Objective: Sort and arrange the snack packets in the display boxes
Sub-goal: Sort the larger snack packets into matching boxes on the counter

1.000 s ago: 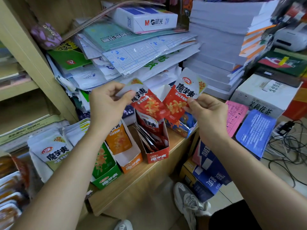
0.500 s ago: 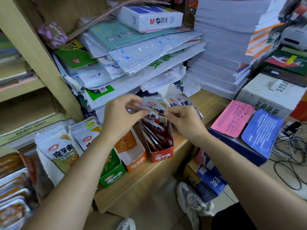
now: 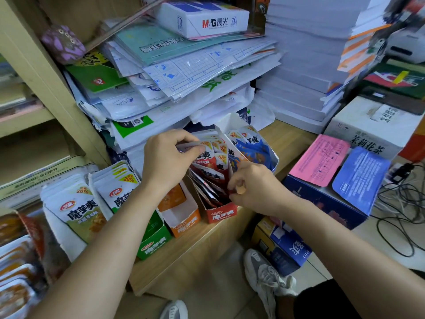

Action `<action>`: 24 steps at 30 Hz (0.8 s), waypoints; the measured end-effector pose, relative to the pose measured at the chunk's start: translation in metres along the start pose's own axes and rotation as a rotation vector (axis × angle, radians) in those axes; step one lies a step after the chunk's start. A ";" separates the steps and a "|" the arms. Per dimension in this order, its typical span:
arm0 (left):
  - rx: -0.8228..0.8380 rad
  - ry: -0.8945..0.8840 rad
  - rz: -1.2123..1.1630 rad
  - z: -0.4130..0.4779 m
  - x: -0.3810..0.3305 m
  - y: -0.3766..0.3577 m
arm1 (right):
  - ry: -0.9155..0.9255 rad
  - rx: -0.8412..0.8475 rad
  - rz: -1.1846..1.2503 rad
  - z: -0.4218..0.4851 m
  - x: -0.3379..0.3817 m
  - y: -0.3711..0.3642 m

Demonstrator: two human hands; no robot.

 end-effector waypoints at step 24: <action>0.332 -0.227 0.022 -0.015 -0.018 -0.027 | -0.004 -0.370 0.433 -0.019 -0.028 0.075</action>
Point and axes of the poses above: each hand's wrist, its own z-axis towards the middle knuckle, its own y-axis out of the back of the hand, x = y × z, the point moved 10 cm from there along z, towards the middle knuckle, and after that the axes turned 14 degrees about x, right-handed, at the moved point
